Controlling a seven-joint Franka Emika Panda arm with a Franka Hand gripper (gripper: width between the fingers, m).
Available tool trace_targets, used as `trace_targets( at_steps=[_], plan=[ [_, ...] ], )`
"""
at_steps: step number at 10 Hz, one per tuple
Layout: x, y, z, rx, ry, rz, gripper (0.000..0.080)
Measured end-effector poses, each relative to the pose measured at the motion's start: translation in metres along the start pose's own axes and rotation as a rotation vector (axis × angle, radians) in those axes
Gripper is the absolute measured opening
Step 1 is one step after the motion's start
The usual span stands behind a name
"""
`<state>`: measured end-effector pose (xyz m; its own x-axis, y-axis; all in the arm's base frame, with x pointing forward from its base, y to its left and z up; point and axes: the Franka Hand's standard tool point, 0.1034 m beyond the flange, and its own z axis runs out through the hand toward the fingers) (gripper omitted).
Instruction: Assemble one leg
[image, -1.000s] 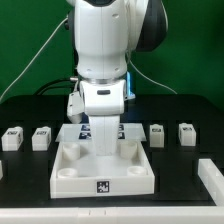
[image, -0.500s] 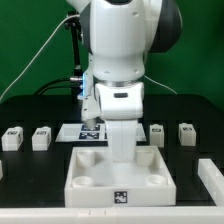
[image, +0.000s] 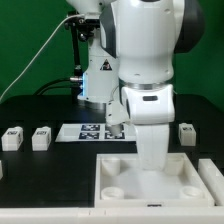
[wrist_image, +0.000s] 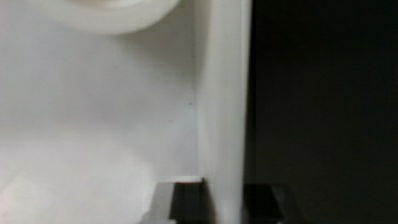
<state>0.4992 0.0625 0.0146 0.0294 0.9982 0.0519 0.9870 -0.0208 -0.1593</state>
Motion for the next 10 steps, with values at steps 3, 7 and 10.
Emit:
trace_targets(
  at_steps=[3, 7, 10],
  plan=[
    [0.0067, 0.0011, 0.0001, -0.002, 0.002, 0.024, 0.0075],
    [0.0055, 0.0009, 0.0003, -0.001, 0.002, 0.031, 0.0295],
    [0.0037, 0.0011, 0.0003, -0.001, 0.002, 0.034, 0.0599]
  ],
)
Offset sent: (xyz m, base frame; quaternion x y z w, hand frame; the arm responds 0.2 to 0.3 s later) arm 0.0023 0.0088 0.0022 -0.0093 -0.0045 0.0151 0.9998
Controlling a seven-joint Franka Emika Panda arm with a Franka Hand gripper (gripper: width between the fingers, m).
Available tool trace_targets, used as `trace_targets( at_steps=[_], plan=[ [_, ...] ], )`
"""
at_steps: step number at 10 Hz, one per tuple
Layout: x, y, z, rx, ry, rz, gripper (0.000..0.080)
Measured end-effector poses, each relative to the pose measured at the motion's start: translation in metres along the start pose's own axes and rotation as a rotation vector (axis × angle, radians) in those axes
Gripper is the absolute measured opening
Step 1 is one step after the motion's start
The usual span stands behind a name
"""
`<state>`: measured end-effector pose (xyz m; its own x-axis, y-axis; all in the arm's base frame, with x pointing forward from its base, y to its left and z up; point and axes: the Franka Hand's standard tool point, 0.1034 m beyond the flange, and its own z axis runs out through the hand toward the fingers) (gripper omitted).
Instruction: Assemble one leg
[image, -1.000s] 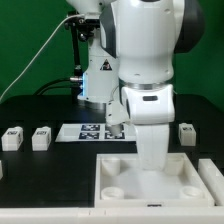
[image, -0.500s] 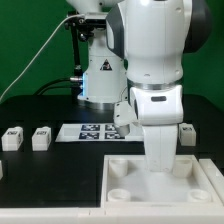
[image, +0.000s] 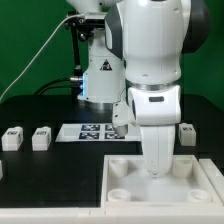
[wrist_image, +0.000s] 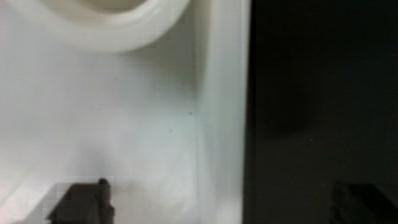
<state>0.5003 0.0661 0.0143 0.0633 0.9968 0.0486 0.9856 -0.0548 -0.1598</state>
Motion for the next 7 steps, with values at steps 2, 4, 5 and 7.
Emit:
trace_targets(
  at_steps=[2, 4, 5, 7],
  plan=[
    [-0.001, 0.0, -0.001, -0.001, 0.0, 0.002, 0.0647],
    [0.001, 0.0, -0.012, -0.02, -0.015, -0.007, 0.0647],
    [0.006, -0.002, -0.025, -0.036, -0.022, 0.013, 0.0649],
    [0.013, -0.008, -0.047, -0.056, -0.034, 0.033, 0.0649]
  ],
)
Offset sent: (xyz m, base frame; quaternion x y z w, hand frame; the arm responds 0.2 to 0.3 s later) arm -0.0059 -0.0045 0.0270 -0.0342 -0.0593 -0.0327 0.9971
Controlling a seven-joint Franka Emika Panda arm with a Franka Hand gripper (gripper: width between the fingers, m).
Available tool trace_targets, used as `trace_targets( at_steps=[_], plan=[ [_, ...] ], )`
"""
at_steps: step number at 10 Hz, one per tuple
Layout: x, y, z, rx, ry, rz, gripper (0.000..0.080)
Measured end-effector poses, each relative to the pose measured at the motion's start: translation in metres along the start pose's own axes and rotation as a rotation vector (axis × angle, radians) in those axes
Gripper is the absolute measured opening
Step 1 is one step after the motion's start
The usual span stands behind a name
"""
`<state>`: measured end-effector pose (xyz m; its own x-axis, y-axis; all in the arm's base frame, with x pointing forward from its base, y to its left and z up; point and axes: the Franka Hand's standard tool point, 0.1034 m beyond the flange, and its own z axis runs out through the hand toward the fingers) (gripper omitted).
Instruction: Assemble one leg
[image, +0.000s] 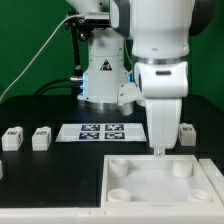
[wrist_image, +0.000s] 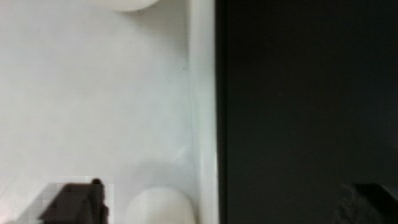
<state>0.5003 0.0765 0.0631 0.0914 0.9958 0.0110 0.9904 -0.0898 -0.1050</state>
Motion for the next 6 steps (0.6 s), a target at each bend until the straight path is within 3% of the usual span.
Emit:
trace_targets(
  at_steps=[3, 6],
  plan=[
    [-0.001, -0.0005, 0.0029, 0.004, 0.002, 0.056, 0.0649],
    [-0.0007, -0.0015, 0.0036, 0.007, 0.002, 0.356, 0.0649]
  ],
)
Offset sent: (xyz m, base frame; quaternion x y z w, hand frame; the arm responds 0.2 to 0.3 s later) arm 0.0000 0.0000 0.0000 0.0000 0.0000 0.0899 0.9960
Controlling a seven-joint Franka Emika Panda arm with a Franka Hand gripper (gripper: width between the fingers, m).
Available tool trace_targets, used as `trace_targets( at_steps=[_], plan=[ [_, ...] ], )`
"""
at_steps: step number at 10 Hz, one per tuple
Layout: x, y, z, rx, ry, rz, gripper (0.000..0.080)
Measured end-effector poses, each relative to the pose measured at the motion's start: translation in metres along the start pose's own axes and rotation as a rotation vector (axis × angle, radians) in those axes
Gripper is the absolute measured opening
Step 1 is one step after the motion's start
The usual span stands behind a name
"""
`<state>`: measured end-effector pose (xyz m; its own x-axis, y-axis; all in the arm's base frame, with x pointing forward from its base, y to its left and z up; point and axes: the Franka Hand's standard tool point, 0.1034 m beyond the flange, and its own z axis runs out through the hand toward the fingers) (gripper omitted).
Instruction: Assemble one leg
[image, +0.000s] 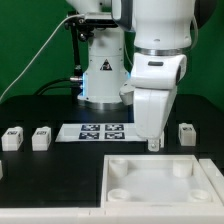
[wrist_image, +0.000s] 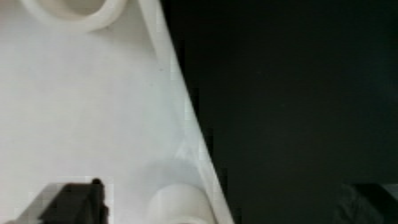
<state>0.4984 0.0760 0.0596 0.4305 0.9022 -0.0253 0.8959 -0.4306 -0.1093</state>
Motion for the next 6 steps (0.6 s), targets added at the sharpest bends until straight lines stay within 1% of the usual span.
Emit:
trace_targets(
  at_steps=[1, 2, 3, 4, 5, 6],
  plan=[
    [-0.002, -0.004, 0.001, 0.002, 0.007, 0.161, 0.0649],
    [0.0, -0.014, 0.001, -0.004, 0.014, 0.332, 0.0649],
    [0.004, -0.024, 0.003, 0.002, 0.009, 0.414, 0.0649],
    [0.012, -0.035, 0.005, 0.015, 0.019, 0.616, 0.0649],
    [0.018, -0.047, 0.009, 0.028, 0.021, 0.754, 0.0649],
    [0.023, -0.056, 0.012, 0.036, 0.015, 0.827, 0.0649]
  ],
)
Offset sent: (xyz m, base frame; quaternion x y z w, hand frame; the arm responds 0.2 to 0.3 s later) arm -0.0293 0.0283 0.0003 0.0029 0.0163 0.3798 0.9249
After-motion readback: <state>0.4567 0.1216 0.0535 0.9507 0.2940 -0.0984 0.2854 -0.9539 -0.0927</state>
